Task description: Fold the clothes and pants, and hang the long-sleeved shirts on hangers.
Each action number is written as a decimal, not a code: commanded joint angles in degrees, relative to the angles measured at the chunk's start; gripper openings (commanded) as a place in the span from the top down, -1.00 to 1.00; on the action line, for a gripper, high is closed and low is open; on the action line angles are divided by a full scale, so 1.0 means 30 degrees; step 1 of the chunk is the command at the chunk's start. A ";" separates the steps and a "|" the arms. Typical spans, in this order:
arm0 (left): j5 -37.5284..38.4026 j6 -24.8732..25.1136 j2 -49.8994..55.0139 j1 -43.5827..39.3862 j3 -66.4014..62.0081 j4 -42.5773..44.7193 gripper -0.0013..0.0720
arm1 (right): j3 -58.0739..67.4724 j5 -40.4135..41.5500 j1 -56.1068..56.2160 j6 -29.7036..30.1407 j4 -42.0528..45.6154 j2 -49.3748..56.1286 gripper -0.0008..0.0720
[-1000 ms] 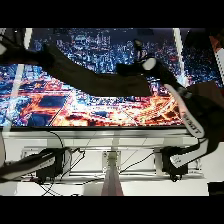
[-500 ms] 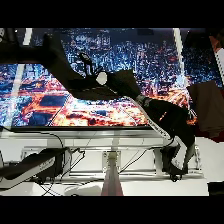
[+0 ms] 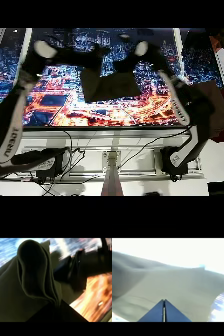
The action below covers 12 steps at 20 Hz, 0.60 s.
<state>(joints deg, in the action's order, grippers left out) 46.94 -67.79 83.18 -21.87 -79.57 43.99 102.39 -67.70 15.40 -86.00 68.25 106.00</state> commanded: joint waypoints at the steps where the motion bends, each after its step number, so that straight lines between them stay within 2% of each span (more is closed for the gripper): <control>1: -0.7832 0.0401 0.2208 -0.4036 -0.0022 -0.2820 0.93 | 0.0036 -0.3446 -0.4736 0.0415 0.1807 -0.0845 0.93; 2: -0.9573 0.0452 0.2696 -0.4969 -0.0022 -0.2820 0.93 | 0.0029 -0.3985 -0.5887 0.0415 0.1734 -0.0867 0.91; 3: -1.0987 0.0452 0.3177 -0.5719 -0.0022 -0.2820 0.74 | -0.0051 -0.4415 -0.6900 0.0488 0.1705 -0.0845 0.61; 4: -1.1715 0.0452 0.3555 -0.6229 -0.0022 -0.2820 0.00 | -0.0240 -0.4641 -0.7657 0.0510 0.1690 -0.0838 0.04; 5: -1.1861 0.0437 0.3840 -0.6470 -0.0022 -0.2820 -1.00 | -0.0532 -0.4736 -0.8284 0.0546 0.1661 -0.0831 -0.51; 6: -1.1657 0.0452 0.4007 -0.6506 -0.0015 -0.2630 -0.99 | -0.0962 -0.4743 -0.8779 0.0729 0.1464 -0.0816 -0.60; 9: -1.0499 0.0444 0.3876 -0.6011 -0.0022 0.0051 -0.99 | -0.2739 -0.4379 -0.9428 0.2550 -0.0699 -0.0554 -0.60; 11: -0.9245 0.0444 0.3570 -0.5275 -0.0022 0.1428 -0.99 | -0.4051 -0.3825 -0.9340 0.3483 -0.3140 -0.0073 -0.63; 12: -0.8561 0.0444 0.3410 -0.4838 -0.0022 0.1734 -0.99 | -0.4714 -0.3439 -0.9151 0.3854 -0.4743 0.0248 -0.75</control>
<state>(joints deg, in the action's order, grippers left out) 17.85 -66.46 93.93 -38.26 -79.57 43.72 92.90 -79.70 -11.29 -78.65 64.12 105.21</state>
